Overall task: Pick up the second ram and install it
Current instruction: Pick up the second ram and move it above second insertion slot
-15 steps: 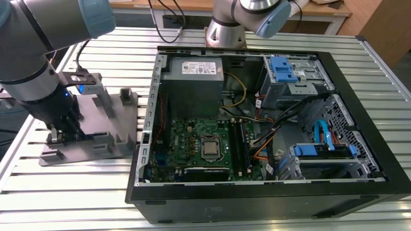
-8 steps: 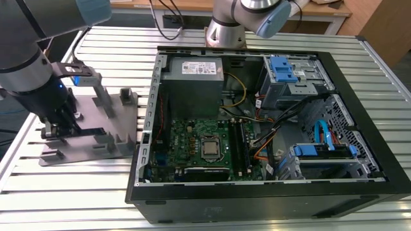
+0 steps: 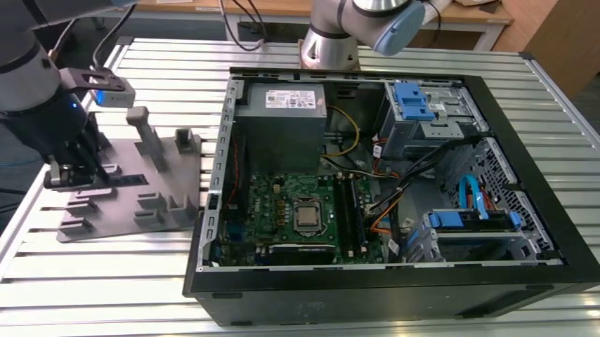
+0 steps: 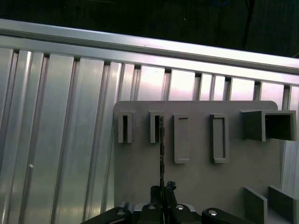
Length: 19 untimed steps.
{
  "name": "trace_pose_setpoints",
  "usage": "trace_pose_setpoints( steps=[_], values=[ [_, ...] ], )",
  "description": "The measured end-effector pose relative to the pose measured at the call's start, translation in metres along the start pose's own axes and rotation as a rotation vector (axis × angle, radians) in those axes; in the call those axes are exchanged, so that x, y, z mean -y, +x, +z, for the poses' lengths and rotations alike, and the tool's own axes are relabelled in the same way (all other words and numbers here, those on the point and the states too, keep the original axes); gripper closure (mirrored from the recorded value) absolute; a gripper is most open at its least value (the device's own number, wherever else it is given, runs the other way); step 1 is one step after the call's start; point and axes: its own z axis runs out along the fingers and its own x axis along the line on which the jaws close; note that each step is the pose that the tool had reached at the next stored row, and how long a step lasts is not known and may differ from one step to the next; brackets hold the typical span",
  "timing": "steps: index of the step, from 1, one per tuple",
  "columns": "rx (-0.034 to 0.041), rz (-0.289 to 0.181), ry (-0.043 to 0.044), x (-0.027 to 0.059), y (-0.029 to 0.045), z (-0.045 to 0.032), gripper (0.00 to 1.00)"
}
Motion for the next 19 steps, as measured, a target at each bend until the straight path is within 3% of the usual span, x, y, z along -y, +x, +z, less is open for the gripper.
trace_pose_setpoints(
  steps=[9,19],
  values=[
    [0.0000,0.000,0.0000,-0.0003,-0.0007,-0.0232,0.86],
    [-0.0001,0.000,-0.0001,-0.0006,-0.0012,-0.0425,0.86]
  ],
)
